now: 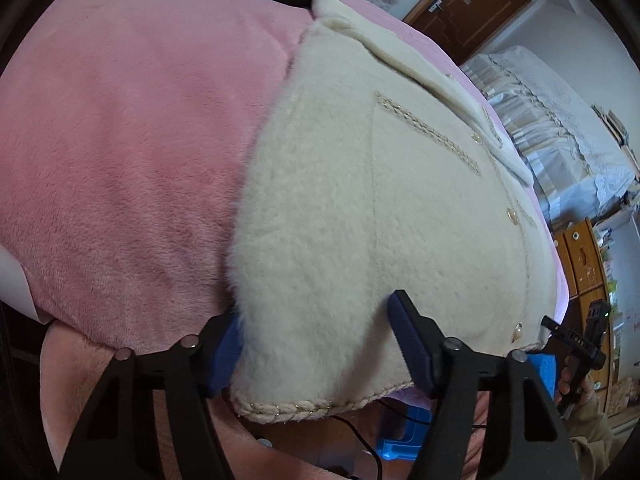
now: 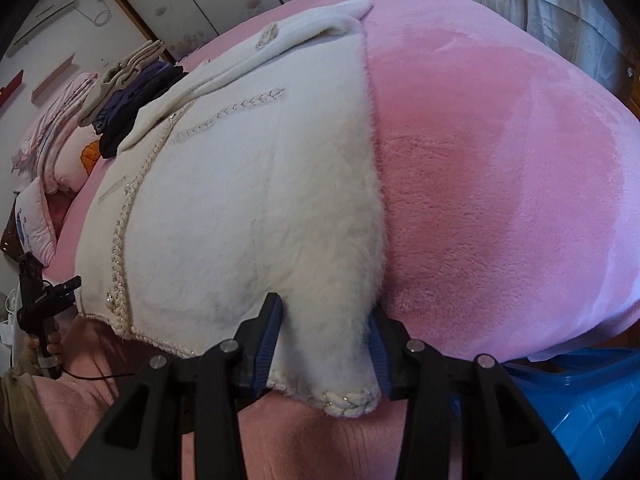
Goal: Fold large clothes
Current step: 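Grasp the braided hem edge with both tools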
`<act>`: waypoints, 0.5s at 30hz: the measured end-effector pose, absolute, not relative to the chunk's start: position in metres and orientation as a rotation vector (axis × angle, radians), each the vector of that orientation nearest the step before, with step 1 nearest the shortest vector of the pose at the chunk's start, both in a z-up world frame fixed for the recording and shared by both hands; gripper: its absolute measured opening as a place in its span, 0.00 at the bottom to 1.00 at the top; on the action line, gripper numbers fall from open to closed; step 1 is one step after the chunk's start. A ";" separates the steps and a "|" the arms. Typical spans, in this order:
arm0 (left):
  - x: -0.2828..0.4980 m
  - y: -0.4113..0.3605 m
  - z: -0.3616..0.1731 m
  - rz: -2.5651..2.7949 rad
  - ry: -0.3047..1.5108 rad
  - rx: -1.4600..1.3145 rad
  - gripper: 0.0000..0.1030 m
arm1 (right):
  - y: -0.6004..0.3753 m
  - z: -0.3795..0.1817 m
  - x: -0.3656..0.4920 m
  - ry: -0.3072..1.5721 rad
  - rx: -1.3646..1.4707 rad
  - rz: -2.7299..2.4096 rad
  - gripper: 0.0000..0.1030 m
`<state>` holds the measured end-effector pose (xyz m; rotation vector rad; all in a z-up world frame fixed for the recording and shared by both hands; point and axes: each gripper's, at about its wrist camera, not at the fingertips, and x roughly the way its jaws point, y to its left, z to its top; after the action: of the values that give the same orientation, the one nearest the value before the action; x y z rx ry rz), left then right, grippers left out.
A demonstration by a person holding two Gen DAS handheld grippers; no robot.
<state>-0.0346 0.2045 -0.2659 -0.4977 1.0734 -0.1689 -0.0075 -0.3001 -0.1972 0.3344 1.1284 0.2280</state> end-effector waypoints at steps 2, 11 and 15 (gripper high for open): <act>-0.035 0.206 -0.266 -0.159 1.077 -0.504 0.60 | -0.299 -0.201 -0.003 1.146 0.343 0.234 0.40; -0.027 0.199 -0.263 -0.123 1.108 -0.449 0.69 | -0.296 -0.199 0.000 1.166 0.310 0.244 0.40; -0.013 0.189 -0.270 -0.195 1.133 -0.467 0.97 | -0.299 -0.204 0.002 1.173 0.337 0.254 0.40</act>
<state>-0.0132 0.1888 -0.2696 -0.4666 1.1327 -0.1952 0.0020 -0.2994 -0.2039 0.3373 1.1729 0.2542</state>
